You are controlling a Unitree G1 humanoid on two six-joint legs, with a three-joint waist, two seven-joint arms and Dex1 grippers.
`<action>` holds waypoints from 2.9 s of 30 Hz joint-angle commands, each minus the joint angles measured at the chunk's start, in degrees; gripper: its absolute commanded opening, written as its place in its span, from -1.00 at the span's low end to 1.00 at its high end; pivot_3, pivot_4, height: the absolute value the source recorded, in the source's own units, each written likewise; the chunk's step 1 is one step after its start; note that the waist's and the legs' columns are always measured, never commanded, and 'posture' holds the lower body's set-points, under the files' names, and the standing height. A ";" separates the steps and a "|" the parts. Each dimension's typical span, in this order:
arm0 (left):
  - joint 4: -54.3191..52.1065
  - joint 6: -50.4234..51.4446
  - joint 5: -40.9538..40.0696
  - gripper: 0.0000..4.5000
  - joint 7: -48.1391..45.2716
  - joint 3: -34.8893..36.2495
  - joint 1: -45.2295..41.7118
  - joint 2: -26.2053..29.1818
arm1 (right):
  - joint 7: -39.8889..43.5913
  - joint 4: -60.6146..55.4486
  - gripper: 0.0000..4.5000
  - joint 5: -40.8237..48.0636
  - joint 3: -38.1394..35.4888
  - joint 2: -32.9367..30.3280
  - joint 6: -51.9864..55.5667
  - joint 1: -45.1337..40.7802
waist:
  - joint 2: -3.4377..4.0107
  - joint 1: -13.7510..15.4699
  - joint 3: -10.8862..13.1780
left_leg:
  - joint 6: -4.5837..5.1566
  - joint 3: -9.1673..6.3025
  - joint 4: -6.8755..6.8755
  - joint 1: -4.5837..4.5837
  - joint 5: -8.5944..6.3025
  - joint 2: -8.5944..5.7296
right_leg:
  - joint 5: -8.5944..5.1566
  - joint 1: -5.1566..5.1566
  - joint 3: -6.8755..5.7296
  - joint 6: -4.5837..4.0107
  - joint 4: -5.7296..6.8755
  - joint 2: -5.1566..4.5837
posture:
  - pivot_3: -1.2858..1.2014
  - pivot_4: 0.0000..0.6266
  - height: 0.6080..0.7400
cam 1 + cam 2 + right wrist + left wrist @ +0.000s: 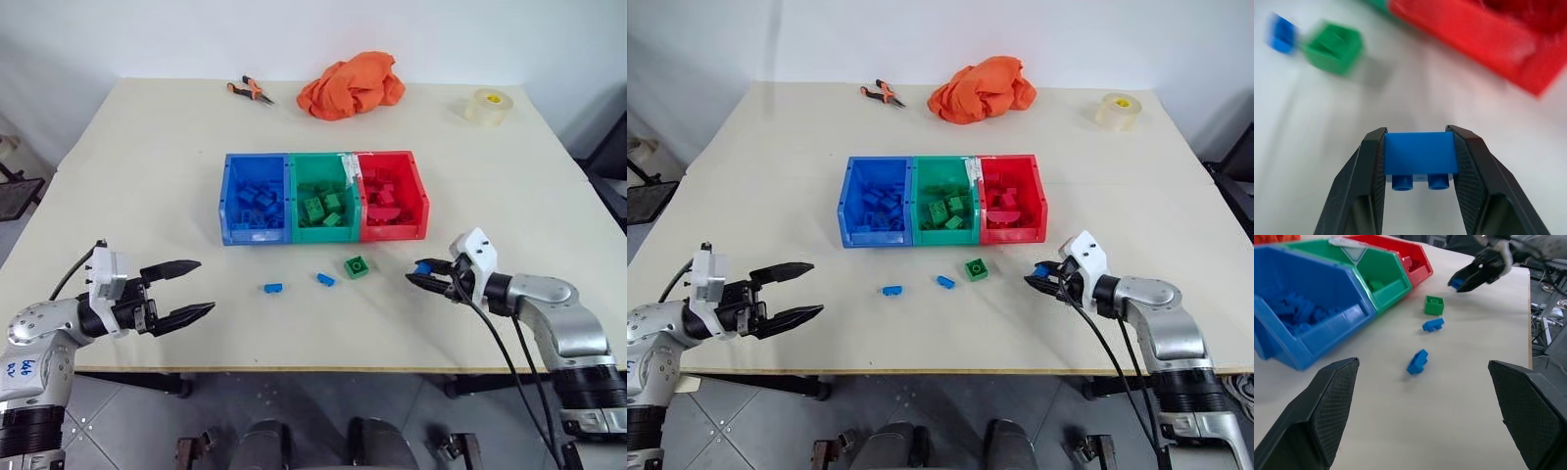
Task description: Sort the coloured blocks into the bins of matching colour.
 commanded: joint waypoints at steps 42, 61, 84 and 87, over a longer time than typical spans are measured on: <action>3.17 -4.97 -0.08 1.00 -2.69 -1.72 -3.86 -1.78 | 6.25 22.87 0.97 -4.59 8.83 24.19 -23.05 -30.61 | -0.21 -2.41 -0.11 | -0.09 -0.27 -0.04 -0.09 0.02 -0.09 | 0.00 -0.68 0.24 -0.04 1.33 0.24 | 0.03 -0.52 1.00; 11.52 -8.37 0.73 1.00 -9.03 -2.90 -6.92 -1.44 | 14.10 -0.05 0.97 0.44 -2.43 -10.55 -9.73 5.52 | -0.21 -1.20 -0.10 | 0.01 0.35 -0.06 -0.05 -0.05 0.05 | 0.00 -0.33 -0.17 -0.04 0.14 0.11 | 0.03 -0.52 1.00; -0.22 -5.04 -1.65 1.00 -4.48 -0.44 -0.29 -1.58 | 10.95 40.77 0.70 -11.46 12.04 14.66 -29.05 -22.70 | -0.20 -1.34 -0.10 | 0.05 0.15 0.05 -0.08 -0.01 -0.05 | 0.02 -0.33 -0.35 -0.01 0.41 0.20 | 0.03 -0.52 1.00; -0.55 -4.84 -1.71 1.00 -4.13 -0.31 -0.07 -1.71 | 11.60 41.64 0.24 -11.83 12.06 15.08 -30.23 -22.92 | -0.20 -1.26 -0.10 | 0.05 0.12 0.05 -0.07 -0.01 -0.05 | 0.02 -0.34 -0.34 -0.01 0.47 0.19 | 0.03 -0.52 1.00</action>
